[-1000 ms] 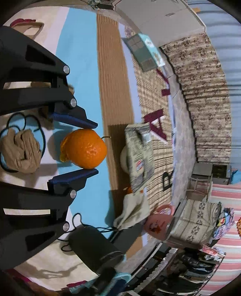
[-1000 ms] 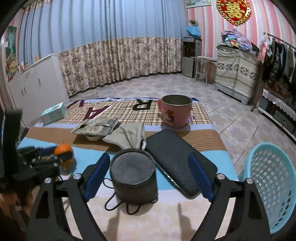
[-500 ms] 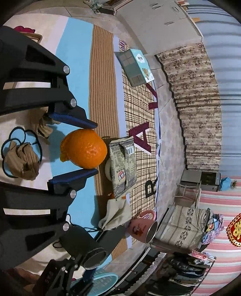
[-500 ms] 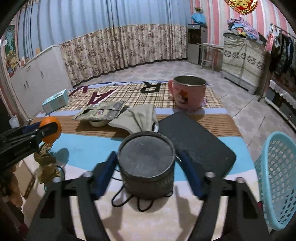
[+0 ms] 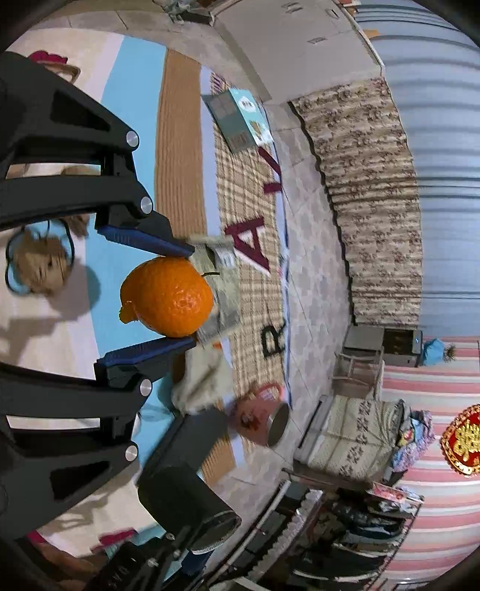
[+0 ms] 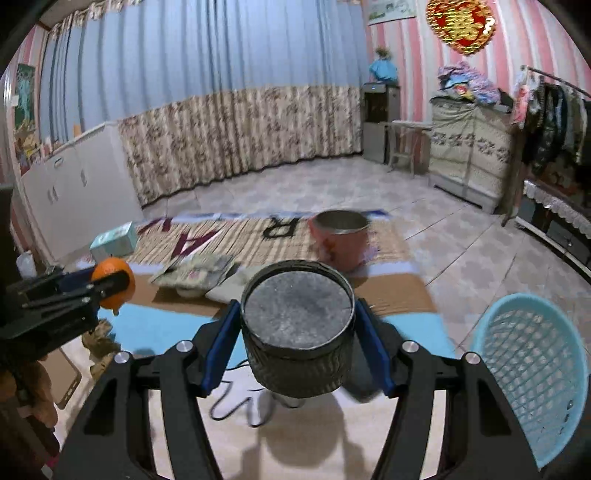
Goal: Collect trash
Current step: 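Carry the orange and the black cup over the blue basket with both tools, then open the left tool to drop the orange into the basket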
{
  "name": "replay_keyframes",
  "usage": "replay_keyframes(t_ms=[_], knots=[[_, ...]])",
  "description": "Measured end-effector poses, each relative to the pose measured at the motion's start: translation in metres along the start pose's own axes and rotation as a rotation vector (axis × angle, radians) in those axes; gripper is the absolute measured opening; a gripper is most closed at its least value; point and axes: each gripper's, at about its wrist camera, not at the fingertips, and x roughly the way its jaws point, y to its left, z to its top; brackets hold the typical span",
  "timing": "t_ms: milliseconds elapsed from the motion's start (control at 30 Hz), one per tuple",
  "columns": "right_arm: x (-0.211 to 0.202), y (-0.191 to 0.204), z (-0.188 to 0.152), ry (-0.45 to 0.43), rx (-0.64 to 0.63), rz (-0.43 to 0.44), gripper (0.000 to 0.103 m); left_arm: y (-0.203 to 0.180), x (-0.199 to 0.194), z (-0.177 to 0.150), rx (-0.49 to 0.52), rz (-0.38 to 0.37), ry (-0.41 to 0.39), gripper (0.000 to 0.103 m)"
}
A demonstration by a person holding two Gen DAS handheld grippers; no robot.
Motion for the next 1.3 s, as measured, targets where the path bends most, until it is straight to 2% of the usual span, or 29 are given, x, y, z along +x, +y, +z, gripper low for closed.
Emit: replay_keyframes(t_ms=[167, 400, 567, 667, 833, 1167, 1300], knots=[[-0.025, -0.059, 0.003, -0.019, 0.056, -0.068, 0.062, -0.042, -0.004, 0.009, 0.024, -0.052, -0.028, 0.043], [-0.063, -0.154, -0.015, -0.021, 0.104, -0.259, 0.062, -0.143, -0.009, 0.008, 0.114, -0.198, -0.058, 0.043], [-0.080, -0.198, -0.029, -0.014, 0.133, -0.330, 0.062, -0.210, -0.010, -0.006, 0.170, -0.305, -0.067, 0.043], [-0.084, -0.217, -0.036, -0.002, 0.145, -0.358, 0.062, -0.251, -0.006, -0.017, 0.224, -0.343, -0.060, 0.043], [-0.089, -0.239, -0.043, 0.004, 0.173, -0.377, 0.062, -0.290, 0.008, -0.031, 0.265, -0.380, -0.031, 0.043], [-0.081, -0.262, -0.052, 0.020, 0.220, -0.376, 0.062, -0.324, 0.030, -0.042, 0.301, -0.422, 0.008, 0.044], [-0.076, -0.266, -0.058, 0.031, 0.230, -0.374, 0.062, -0.337, 0.031, -0.044, 0.325, -0.433, -0.002, 0.045]])
